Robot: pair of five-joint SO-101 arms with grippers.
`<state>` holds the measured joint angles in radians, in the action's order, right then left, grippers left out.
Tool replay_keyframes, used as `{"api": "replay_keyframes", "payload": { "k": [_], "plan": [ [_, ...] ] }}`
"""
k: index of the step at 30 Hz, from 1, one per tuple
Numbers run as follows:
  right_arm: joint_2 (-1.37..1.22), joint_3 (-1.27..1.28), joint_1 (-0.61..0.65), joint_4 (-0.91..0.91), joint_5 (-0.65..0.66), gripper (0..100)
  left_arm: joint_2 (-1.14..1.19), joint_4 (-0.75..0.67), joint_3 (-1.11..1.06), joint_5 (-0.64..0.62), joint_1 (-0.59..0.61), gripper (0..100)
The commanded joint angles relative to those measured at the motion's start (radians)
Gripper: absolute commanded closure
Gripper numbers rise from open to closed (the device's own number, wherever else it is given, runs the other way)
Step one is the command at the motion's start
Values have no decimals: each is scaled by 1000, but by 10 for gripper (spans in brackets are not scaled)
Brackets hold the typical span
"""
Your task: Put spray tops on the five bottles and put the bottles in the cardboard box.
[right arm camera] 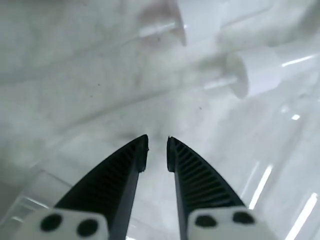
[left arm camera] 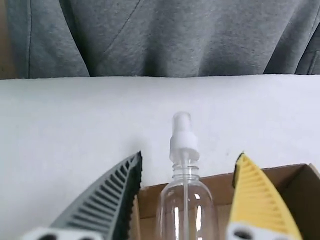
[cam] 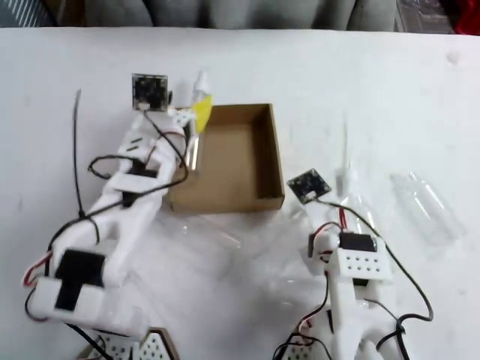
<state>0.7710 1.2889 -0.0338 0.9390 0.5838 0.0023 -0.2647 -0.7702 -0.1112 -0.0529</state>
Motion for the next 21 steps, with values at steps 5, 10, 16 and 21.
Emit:
{"api": "replay_keyframes", "payload": {
  "k": [5,10,16,21],
  "plan": [
    [13,-3,-2,-18,-9,957,-231,331,97,5,8,732],
    [13,-3,-2,-16,-9,957,-209,601,307,5,4,732],
    [13,-2,-4,-16,-9,957,-51,766,562,5,2,731],
    [13,-2,-4,-16,-9,957,134,918,786,9,7,729]
  ]
}}
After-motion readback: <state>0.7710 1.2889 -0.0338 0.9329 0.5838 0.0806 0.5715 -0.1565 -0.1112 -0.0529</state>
